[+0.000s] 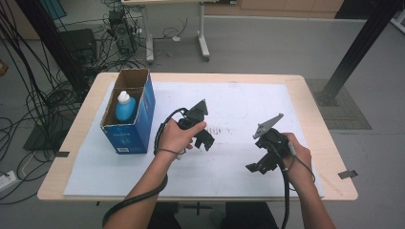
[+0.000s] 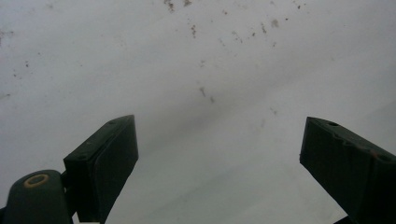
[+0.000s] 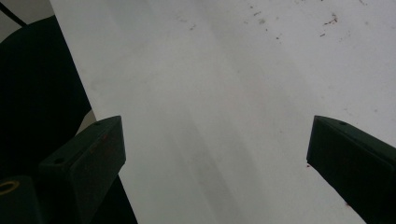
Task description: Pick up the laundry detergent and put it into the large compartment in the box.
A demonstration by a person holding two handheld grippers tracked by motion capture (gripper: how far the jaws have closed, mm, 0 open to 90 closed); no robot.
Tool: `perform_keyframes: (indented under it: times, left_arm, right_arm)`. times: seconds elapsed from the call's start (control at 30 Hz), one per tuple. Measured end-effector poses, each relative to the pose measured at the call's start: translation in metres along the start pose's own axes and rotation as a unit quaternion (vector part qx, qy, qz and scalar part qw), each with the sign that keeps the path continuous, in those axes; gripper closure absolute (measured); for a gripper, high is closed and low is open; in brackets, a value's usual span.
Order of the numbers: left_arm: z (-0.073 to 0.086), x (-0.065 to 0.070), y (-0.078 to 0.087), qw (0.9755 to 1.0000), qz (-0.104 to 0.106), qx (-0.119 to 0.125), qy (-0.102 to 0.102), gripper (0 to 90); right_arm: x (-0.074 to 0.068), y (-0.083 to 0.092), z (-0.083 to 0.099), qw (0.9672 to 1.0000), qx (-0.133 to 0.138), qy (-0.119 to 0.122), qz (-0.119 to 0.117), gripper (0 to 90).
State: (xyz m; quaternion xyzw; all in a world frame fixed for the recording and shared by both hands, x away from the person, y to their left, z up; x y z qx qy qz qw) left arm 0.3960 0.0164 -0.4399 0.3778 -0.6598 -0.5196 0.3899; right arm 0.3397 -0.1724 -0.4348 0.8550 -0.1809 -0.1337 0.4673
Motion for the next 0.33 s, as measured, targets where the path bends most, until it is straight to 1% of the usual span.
perform_keyframes:
  times: [0.17,0.2,0.3,0.33]
  left_arm:
    - [0.0006,0.0004,0.0009,1.0000,0.000,0.002,0.000,11.8]
    - [0.0009,0.0002,0.0014,1.0000,0.000,0.005,0.004,11.8]
    - [0.0019,-0.0009,0.0021,1.0000,-0.001,0.003,0.001,11.8]
    - [0.0019,-0.0008,0.0022,1.0000,-0.001,0.005,0.002,11.8]
  right_arm:
    - [-0.0019,0.0024,0.0003,1.0000,0.002,0.000,0.004,4.5]
    - [-0.0024,0.0033,0.0004,1.0000,0.002,-0.001,0.005,4.5]
    - [-0.0030,0.0043,0.0007,1.0000,0.003,-0.001,0.005,4.5]
    - [-0.0034,0.0047,0.0010,1.0000,0.003,-0.001,0.007,4.5]
Point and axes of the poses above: each handheld gripper's, and its own axes: y roughly backward along the jaws, z roughly out of its underside, x roughly to its right, the point moved 9 cm from there along -y, roughly forward along the jaws, and after that the axes turned 3 degrees about y, right-handed, at the moved point
